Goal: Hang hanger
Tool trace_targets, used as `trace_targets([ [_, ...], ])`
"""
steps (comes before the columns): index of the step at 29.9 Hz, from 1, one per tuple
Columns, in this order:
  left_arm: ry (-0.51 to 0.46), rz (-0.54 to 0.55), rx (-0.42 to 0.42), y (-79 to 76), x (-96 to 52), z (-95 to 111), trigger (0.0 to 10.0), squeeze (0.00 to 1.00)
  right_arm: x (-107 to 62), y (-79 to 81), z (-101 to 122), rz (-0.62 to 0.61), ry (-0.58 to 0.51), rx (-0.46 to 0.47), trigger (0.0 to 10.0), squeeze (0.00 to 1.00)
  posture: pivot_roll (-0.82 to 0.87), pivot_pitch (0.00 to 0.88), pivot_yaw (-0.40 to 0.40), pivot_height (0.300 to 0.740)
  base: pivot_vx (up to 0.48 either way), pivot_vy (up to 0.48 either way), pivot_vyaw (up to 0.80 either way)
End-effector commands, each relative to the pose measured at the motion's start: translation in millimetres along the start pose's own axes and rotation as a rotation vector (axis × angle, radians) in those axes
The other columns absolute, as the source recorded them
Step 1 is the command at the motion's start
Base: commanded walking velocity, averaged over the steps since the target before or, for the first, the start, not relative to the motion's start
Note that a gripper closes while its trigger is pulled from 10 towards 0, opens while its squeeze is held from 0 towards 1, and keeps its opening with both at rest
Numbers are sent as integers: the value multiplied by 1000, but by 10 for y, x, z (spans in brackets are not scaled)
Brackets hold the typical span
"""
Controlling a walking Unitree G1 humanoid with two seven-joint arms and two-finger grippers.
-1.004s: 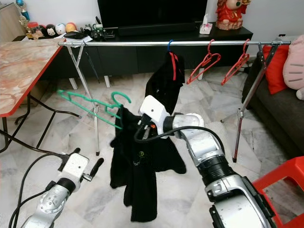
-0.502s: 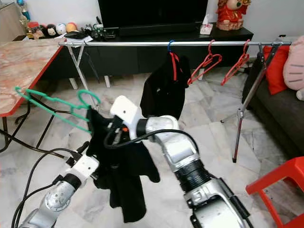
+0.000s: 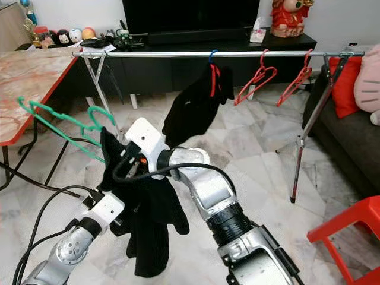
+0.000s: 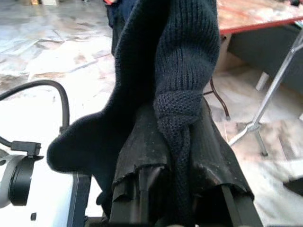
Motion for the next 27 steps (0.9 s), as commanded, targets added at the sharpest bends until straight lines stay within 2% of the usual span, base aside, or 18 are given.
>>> trace_targets([
  [1,-26,65,-36,124,29,65,10000,0,15,-43,163,-22,-36,-16,0,0,-148,11,50,740,0,0,0],
  [9,49,65,-58,102,-10,-122,10000,0,2,-6,193,-13,-43,-2,0,0,-151,12,52,740,0,0,0],
  [10,54,57,-73,85,-18,-139,1804,0,-3,-2,197,-12,-44,1,0,0,-149,14,52,740,0,0,0],
  [12,57,53,-79,68,-22,-144,1804,0,-5,-2,198,-13,-44,2,0,0,-149,14,52,740,0,0,0],
  [13,63,47,-80,51,-26,-153,0,0,-6,-4,198,-14,-43,3,0,0,-149,14,52,740,0,0,0],
  [19,110,23,-66,-9,-43,-253,0,0,-6,-9,213,-16,-45,5,0,0,-150,13,51,740,0,0,0],
  [27,135,-21,-104,-91,-51,-298,0,0,-20,22,271,9,-63,3,0,0,-153,12,51,740,0,0,0],
])
Point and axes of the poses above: a point about 5 cm out from each wrist's last joint towards the gripper, its own x axis pointing out of the wrist towards the gripper, its own z axis along the axis of the wrist's last joint, y = z × x, the point moved 5 cm from there along x, pointing out of the wrist towards the gripper, and after that the axes turned 12 degrees about -x, right-handed, at the moved point
